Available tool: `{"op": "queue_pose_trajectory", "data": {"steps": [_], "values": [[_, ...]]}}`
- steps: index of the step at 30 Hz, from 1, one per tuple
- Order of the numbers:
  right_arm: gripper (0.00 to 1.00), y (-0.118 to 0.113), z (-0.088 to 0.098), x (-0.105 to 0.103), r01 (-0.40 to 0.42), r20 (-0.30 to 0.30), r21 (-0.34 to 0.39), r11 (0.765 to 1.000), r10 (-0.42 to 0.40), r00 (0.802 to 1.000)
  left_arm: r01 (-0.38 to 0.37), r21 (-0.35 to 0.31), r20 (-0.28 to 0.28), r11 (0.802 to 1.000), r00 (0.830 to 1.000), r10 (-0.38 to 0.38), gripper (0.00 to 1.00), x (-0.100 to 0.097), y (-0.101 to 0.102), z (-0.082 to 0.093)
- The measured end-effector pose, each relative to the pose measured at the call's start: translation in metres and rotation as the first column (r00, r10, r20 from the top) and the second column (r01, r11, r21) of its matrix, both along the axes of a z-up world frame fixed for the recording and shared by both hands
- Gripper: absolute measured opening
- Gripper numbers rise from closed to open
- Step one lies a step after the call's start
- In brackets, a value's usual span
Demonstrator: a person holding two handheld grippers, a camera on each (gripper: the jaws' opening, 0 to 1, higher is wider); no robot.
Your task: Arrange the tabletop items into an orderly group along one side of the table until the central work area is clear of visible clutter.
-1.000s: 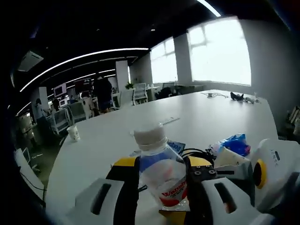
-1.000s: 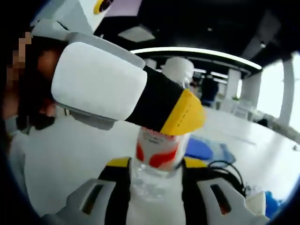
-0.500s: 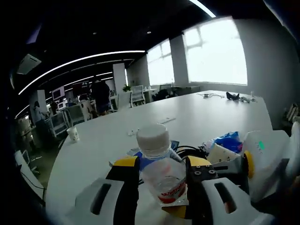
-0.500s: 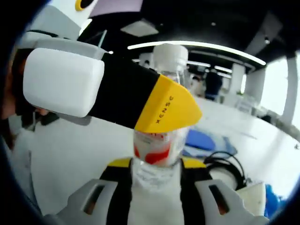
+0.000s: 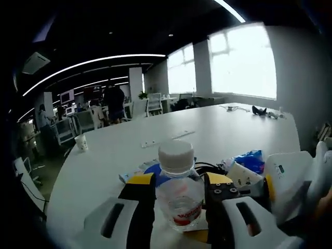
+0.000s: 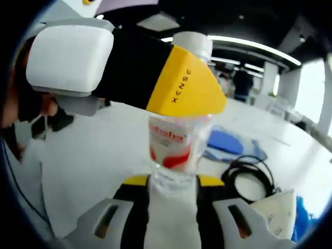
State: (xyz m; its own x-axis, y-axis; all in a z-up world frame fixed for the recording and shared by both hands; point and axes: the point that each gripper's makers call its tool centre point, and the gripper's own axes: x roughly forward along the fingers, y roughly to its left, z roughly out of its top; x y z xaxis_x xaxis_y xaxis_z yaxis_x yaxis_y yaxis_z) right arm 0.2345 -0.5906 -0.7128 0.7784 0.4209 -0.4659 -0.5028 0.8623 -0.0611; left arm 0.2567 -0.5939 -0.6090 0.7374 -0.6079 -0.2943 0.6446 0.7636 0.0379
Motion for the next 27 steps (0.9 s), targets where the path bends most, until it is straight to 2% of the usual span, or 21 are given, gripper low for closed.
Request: {"op": "queue_pose_trajectory", "data": {"steps": [4, 7, 9, 11, 14, 16, 20, 23, 24, 26, 27], "values": [[0.29, -0.002, 0.005, -0.002, -0.004, -0.004, 0.016, 1.000, 0.004, 1.000, -0.016, -0.009, -0.001, 1.000, 1.000, 0.016, 0.36, 0.001, 0.003, 0.002], [0.29, -0.002, 0.015, -0.002, -0.023, 0.009, 0.040, 0.999, 0.022, 1.000, -0.045, -0.039, 0.005, 0.998, 0.999, 0.045, 0.45, 0.003, 0.008, 0.008], [0.31, -0.001, 0.018, -0.002, -0.032, 0.008, 0.068, 0.997, 0.032, 0.999, -0.053, -0.045, 0.002, 0.998, 0.999, 0.053, 0.47, 0.003, 0.010, 0.008], [0.35, -0.003, 0.023, -0.002, -0.037, 0.016, 0.064, 0.997, 0.036, 0.999, -0.061, -0.051, -0.012, 0.997, 0.998, 0.061, 0.50, 0.003, 0.012, 0.007], [0.45, -0.002, 0.029, -0.006, -0.049, -0.009, 0.110, 0.993, 0.050, 0.999, -0.078, -0.110, -0.041, 0.991, 0.996, 0.074, 0.64, 0.001, 0.012, 0.010], [0.49, -0.003, 0.032, -0.009, -0.057, -0.008, 0.111, 0.992, 0.059, 0.998, -0.088, -0.133, -0.060, 0.987, 0.995, 0.080, 0.74, 0.000, 0.013, 0.009], [0.49, -0.008, 0.044, -0.017, -0.095, 0.021, 0.077, 0.992, 0.094, 0.995, -0.105, -0.141, -0.080, 0.984, 0.992, 0.095, 0.77, -0.005, 0.018, 0.006], [0.50, -0.015, 0.053, -0.023, -0.120, 0.045, 0.045, 0.992, 0.118, 0.992, -0.152, -0.146, -0.085, 0.978, 0.986, 0.140, 0.79, -0.007, 0.025, 0.006], [0.50, -0.020, 0.057, -0.025, -0.131, 0.052, 0.030, 0.991, 0.129, 0.990, -0.182, -0.144, -0.088, 0.973, 0.981, 0.171, 0.78, -0.006, 0.030, 0.005], [0.50, -0.029, 0.064, -0.027, -0.152, 0.070, -0.013, 0.988, 0.153, 0.986, -0.263, -0.165, -0.105, 0.951, 0.963, 0.248, 0.78, -0.006, 0.039, 0.003], [0.50, -0.033, 0.068, -0.027, -0.162, 0.085, -0.032, 0.986, 0.164, 0.983, -0.294, -0.152, -0.124, 0.944, 0.953, 0.277, 0.78, -0.009, 0.043, -0.003]]}}
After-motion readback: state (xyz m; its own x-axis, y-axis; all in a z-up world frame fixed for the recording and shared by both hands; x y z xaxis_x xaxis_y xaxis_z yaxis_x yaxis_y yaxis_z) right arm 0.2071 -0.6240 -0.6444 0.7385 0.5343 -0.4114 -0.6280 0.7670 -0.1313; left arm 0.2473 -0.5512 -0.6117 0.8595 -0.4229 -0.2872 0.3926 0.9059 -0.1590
